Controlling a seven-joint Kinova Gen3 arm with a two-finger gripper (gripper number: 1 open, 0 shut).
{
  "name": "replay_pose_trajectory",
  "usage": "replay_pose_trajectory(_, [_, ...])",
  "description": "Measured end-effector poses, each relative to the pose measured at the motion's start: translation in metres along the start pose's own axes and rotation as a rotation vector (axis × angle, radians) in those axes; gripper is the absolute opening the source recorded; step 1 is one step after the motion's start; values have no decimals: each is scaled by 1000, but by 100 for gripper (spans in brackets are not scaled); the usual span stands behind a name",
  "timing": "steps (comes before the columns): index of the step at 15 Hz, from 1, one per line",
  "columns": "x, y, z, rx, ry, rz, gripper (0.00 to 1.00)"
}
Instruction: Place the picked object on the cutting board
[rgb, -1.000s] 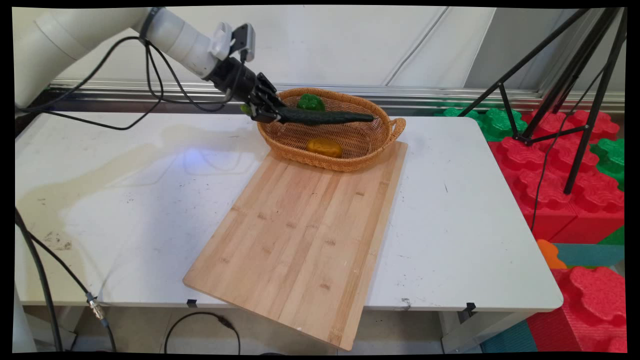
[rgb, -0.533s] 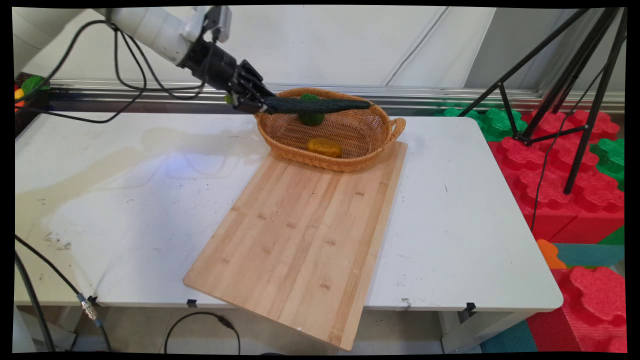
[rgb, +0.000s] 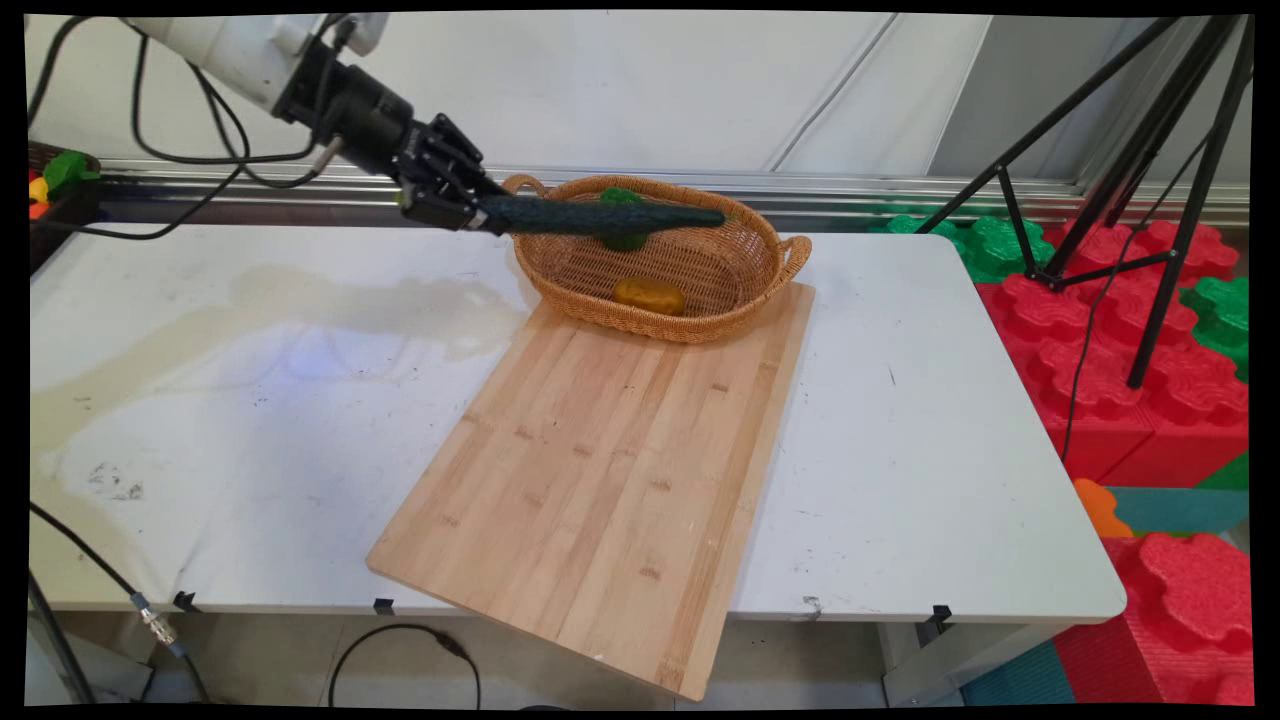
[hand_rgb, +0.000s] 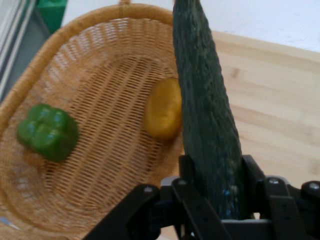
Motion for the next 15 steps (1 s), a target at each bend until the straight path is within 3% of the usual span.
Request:
replay_pose_trajectory(5, [-5, 36, -10, -81, 5, -28, 0])
replay_pose_trajectory(8, [-13, 58, -7, -107, -3, -61, 0])
replay_pose_trajectory(15, [-33, 88, 22, -76, -50, -151, 0])
